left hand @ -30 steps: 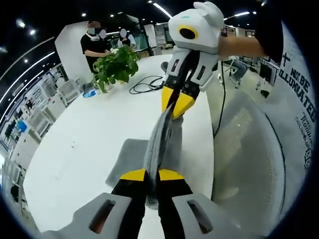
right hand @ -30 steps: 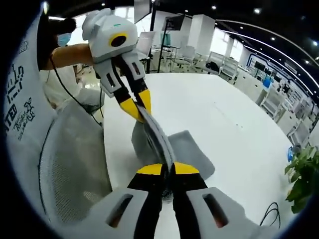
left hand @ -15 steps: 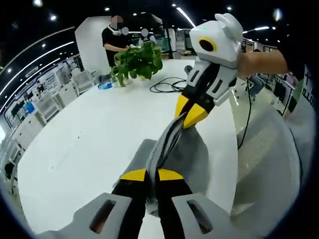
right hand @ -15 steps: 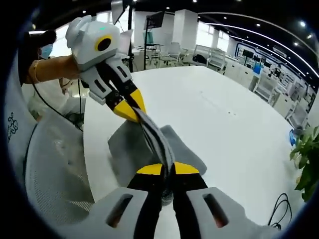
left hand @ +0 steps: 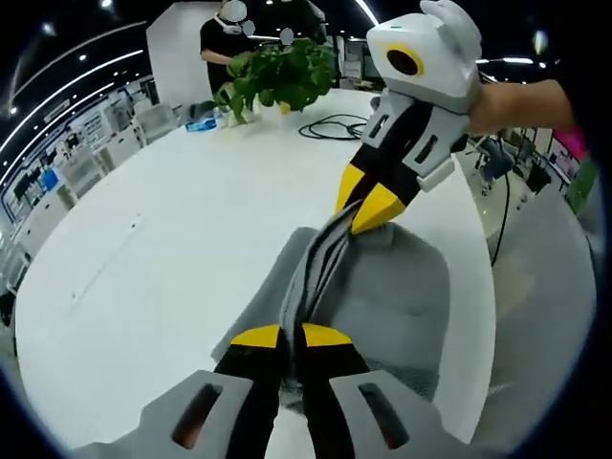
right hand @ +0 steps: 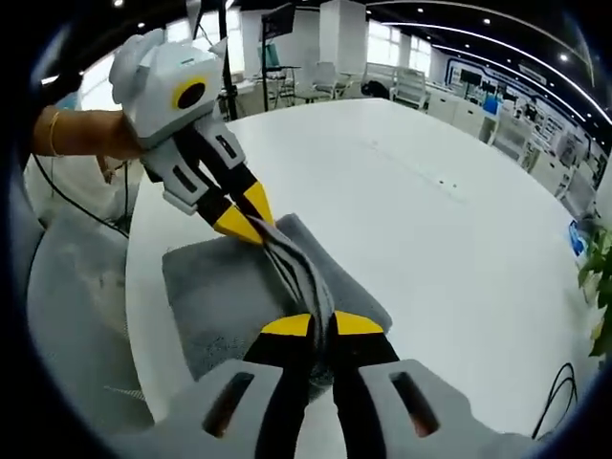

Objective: Fold the towel on the table until its edges align and the towel forms a compact rectangular stack.

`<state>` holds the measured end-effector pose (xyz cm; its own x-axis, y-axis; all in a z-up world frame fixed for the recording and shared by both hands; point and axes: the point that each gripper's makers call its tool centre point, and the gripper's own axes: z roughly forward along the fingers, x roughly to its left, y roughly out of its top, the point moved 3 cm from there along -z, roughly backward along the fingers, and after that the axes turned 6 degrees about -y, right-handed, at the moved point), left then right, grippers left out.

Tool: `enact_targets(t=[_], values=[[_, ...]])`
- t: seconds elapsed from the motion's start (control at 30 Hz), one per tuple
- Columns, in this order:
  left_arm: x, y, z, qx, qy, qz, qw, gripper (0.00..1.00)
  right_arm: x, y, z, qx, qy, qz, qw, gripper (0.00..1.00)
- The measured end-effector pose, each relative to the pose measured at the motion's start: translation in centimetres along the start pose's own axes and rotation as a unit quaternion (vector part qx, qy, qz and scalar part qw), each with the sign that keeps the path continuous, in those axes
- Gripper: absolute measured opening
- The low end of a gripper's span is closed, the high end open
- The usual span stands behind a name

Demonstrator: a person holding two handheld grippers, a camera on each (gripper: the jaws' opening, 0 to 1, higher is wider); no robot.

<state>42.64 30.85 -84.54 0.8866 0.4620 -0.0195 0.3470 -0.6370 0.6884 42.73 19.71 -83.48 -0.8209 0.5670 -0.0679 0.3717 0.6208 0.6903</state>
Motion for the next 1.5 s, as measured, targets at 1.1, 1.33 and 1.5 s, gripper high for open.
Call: enact_targets(t=[1.1,1.33,1.5], values=[[3.5,-4.3,-1.4,-0.064,0.087,-0.182,0.9773,0.31,-2.4,-3.0,0.1,-0.036,-0.051,0.18,0.9818,0.19],[3.1,-4.6,0.1,-0.066,0.065,-0.208,0.9736,0.19,-2.8,-3.9,1.6,-0.042,-0.063,0.26,0.9626,0.11],[3.6,-4.7,1.0,-0.07,0.05,-0.216,0.9726,0.13,-2.9,-4.7,3.2,-0.025,-0.065,0.286,0.9557,0.09]])
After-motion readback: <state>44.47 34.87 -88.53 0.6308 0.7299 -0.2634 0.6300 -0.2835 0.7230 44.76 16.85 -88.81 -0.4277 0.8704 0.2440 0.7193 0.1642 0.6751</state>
